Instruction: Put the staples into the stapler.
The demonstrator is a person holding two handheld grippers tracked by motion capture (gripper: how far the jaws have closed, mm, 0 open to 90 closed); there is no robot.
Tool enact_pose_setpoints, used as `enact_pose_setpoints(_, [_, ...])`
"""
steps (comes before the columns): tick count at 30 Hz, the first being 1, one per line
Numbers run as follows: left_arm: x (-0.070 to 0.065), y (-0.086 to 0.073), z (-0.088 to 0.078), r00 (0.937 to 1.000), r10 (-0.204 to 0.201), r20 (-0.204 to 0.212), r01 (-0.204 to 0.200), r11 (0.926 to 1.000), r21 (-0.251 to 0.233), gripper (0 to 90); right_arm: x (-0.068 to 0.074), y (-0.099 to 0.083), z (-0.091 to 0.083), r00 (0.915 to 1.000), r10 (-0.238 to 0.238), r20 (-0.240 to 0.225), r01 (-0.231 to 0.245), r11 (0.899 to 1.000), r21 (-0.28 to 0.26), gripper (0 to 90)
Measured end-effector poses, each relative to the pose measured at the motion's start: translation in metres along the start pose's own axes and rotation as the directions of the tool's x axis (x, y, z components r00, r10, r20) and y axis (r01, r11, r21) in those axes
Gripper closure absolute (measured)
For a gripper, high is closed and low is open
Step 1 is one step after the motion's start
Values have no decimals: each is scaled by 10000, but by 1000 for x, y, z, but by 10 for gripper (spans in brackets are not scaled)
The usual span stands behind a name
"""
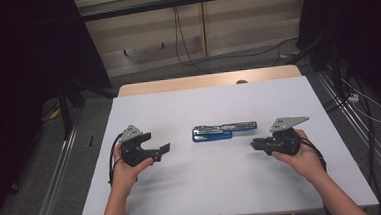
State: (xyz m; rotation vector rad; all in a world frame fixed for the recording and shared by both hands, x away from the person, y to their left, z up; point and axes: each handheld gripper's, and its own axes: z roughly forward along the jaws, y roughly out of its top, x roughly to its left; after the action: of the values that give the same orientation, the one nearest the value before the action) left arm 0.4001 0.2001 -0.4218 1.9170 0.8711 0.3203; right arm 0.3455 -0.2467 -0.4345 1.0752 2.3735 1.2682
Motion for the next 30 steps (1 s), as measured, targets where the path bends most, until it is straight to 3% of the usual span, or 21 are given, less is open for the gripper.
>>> enact_pose_setpoints(30, [3,-6,-13,9996,-110,-246,108,9999,-69,81,2,39,17,9944,-862,-614,862,9963,-23,796])
